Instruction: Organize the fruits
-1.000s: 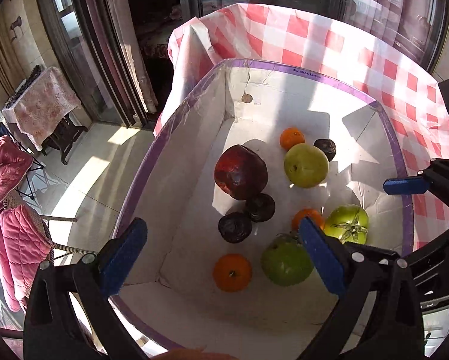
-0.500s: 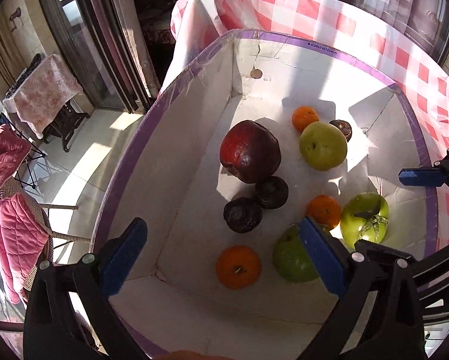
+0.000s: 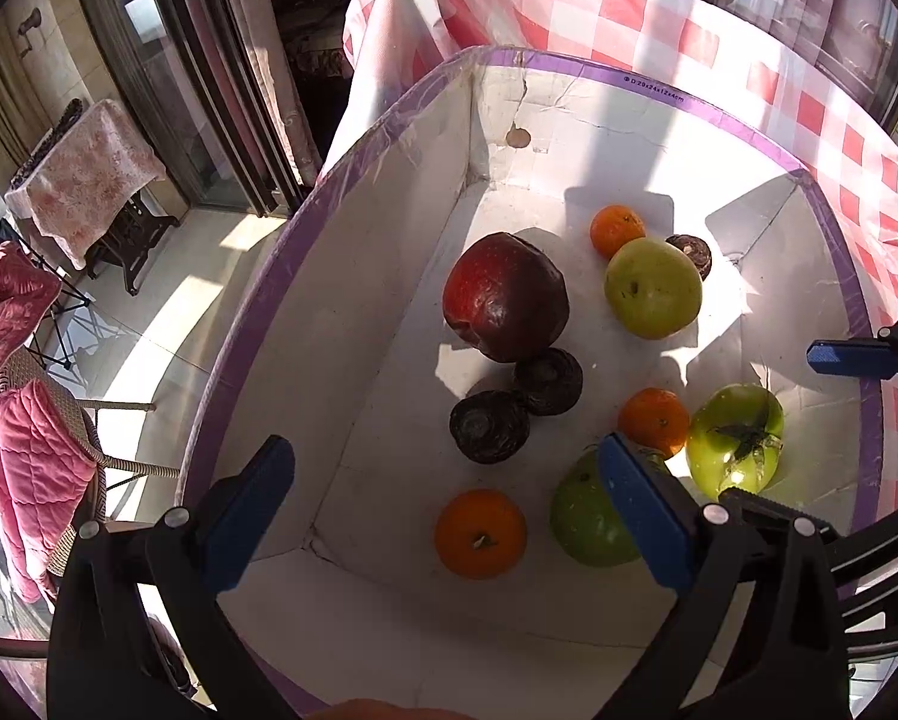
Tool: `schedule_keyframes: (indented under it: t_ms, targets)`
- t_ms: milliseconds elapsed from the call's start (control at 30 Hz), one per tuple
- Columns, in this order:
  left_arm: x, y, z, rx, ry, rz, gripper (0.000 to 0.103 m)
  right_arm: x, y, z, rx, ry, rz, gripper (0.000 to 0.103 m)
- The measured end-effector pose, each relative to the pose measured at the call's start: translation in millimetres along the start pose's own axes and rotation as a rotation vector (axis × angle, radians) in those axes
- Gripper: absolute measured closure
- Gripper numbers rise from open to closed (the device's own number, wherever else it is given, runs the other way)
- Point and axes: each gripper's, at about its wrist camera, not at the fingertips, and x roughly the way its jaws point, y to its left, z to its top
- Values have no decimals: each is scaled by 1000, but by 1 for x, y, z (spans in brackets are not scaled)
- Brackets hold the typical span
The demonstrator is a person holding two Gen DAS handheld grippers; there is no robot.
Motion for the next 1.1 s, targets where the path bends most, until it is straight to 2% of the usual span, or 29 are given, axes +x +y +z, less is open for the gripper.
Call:
schedule_keyframes:
  t_ms: [1100]
  targets:
    - [3, 1, -2, -5, 32, 23, 2, -2, 2, -1, -6, -7, 3, 16]
